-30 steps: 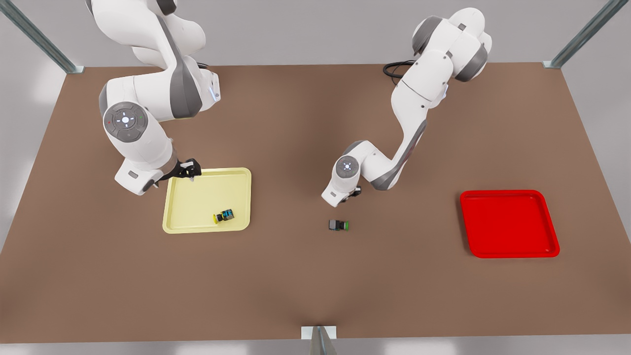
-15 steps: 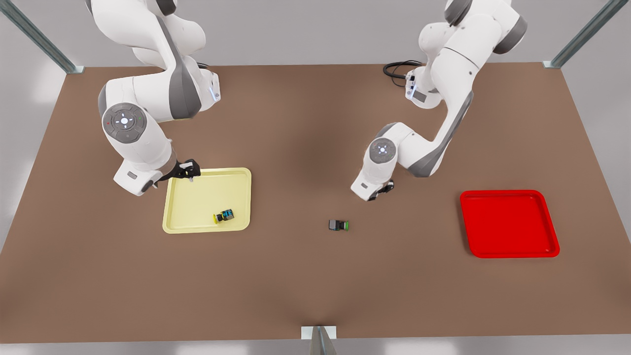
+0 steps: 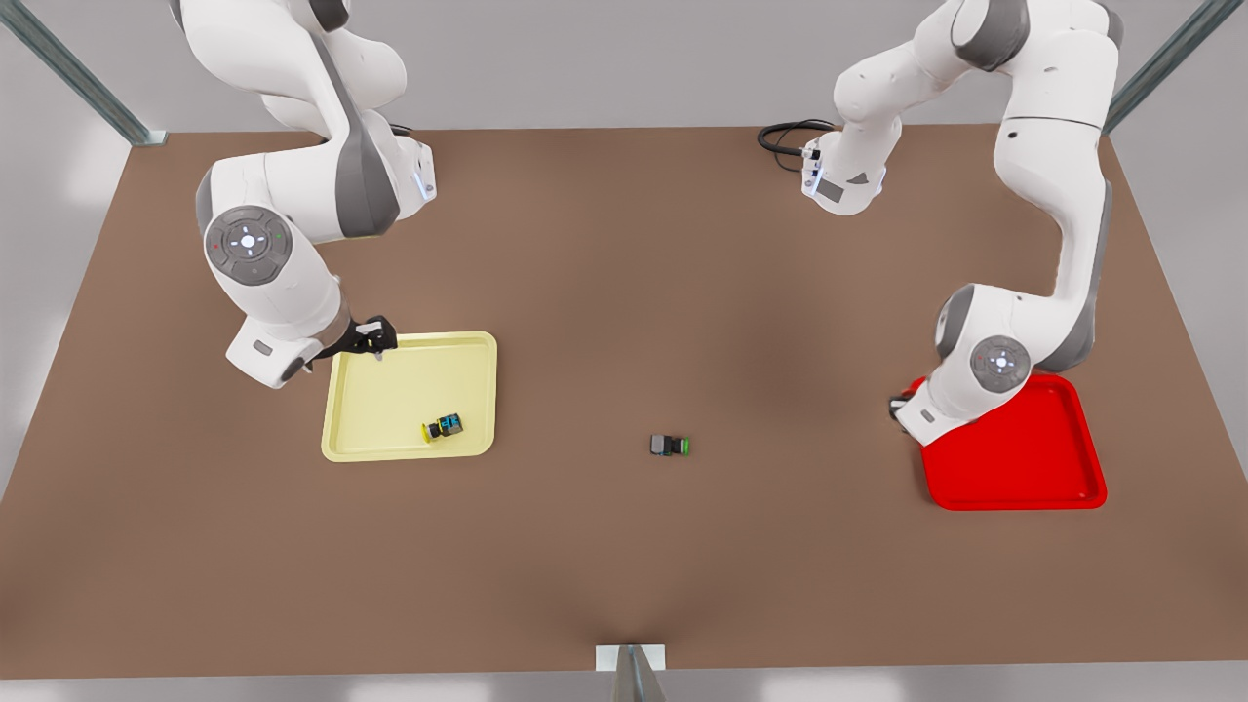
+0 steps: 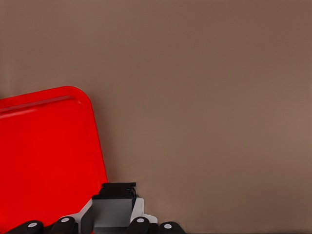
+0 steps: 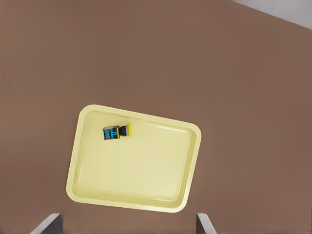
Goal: Place the switches on the corresponding trays according to their colors
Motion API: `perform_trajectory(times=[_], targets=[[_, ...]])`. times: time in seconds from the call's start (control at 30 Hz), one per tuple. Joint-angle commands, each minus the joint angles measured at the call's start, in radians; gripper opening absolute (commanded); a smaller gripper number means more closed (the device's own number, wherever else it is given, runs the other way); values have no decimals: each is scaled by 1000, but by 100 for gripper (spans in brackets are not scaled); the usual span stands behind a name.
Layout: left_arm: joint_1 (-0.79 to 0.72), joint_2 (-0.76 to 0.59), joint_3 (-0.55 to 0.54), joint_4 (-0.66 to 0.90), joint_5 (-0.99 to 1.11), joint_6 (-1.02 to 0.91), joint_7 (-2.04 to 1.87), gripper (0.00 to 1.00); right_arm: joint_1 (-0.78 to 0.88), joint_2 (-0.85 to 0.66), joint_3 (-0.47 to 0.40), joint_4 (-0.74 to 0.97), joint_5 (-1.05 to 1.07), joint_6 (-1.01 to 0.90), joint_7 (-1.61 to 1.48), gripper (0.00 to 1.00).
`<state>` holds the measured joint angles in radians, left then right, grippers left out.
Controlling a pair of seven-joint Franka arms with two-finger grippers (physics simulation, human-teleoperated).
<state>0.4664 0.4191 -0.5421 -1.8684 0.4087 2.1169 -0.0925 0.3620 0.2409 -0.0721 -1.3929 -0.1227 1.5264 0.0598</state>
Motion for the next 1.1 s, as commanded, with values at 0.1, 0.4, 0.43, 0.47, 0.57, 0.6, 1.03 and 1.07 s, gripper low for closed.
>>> perform_trajectory(times=[0.1,0.4,0.43,0.47,0.57,0.6,1.03,1.07], targets=[[107,9,2,5,-191,-3,188,52,0,0,0,0,0,0,0,100],[207,92,14,37,-87,15,318,53,-2,8,0,9,-2,1,-2,100],[207,92,14,37,-88,15,307,100,-1,15,0,25,-3,-2,-2,100],[206,92,14,37,-90,15,306,100,-1,15,0,25,-3,-2,-2,100],[204,86,14,37,-87,14,306,100,-1,18,0,25,-3,-2,-2,100],[204,87,17,37,-85,14,306,100,-1,18,0,25,-3,-2,-2,100],[-94,-51,-139,394,-139,-497,-131,100,-1,20,0,26,-3,0,-2,100],[-136,-97,-122,433,-145,-541,-128,100,-1,18,0,26,-3,0,-2,100]])
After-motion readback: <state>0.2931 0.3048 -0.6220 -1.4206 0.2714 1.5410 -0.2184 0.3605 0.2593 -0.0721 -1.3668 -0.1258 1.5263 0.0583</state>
